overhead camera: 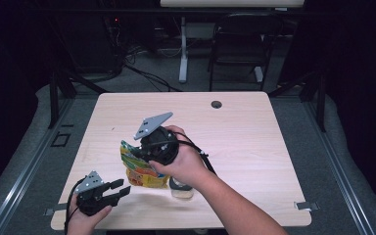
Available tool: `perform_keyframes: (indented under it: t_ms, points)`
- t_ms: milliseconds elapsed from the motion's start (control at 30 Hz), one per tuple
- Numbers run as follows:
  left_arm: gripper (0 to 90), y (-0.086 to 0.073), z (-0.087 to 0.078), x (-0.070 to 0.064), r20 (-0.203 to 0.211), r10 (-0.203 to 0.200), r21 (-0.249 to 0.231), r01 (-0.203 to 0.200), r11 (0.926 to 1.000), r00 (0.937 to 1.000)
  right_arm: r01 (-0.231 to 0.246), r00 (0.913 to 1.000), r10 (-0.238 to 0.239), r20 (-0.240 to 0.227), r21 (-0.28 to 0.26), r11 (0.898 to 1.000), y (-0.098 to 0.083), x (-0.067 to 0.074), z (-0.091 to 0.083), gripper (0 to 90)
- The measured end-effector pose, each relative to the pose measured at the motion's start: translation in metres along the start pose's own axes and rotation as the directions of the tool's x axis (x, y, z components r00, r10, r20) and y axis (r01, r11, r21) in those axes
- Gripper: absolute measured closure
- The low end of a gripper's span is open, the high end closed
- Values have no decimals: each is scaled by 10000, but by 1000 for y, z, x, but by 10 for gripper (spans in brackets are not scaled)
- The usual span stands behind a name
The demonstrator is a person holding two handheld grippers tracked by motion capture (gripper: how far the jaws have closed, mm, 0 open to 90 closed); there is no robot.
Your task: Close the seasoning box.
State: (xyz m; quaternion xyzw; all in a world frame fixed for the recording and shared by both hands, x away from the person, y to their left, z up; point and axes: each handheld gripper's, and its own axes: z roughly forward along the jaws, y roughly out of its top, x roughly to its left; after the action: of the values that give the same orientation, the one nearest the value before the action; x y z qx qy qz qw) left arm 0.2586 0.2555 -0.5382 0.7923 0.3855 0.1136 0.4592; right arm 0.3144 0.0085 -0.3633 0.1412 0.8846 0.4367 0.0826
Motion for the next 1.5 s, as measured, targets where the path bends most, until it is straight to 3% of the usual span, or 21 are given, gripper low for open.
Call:
perform_keyframes:
  t_ms: [67, 500, 733, 967, 1500]
  points:
    - [573, 0, 1, 0, 18, 131, 20, -131, 9999, 9999, -4, 10000, 4, -19, -122, 9999, 0, 1, -2, 900]
    - [553, 0, 6, -3, 578, 48, -16, -47, 10000, 9983, 79, 9998, -92, -174, -692, 9976, 1, 6, -15, 900]
    - [521, 1, 11, -6, 1074, 224, -70, -217, 9997, 9940, 152, 9995, -175, -266, -841, 9963, 2, 9, -17, 900]
    - [497, 1, 15, -5, 1535, 172, -232, -138, 9996, 9880, 182, 9989, -223, -419, -969, 9951, 4, 11, -17, 900]
    - [510, 3, 10, -5, 1557, 518, -167, -498, 9986, 9865, 238, 9982, -289, -525, -951, 9952, 4, 10, -13, 900]
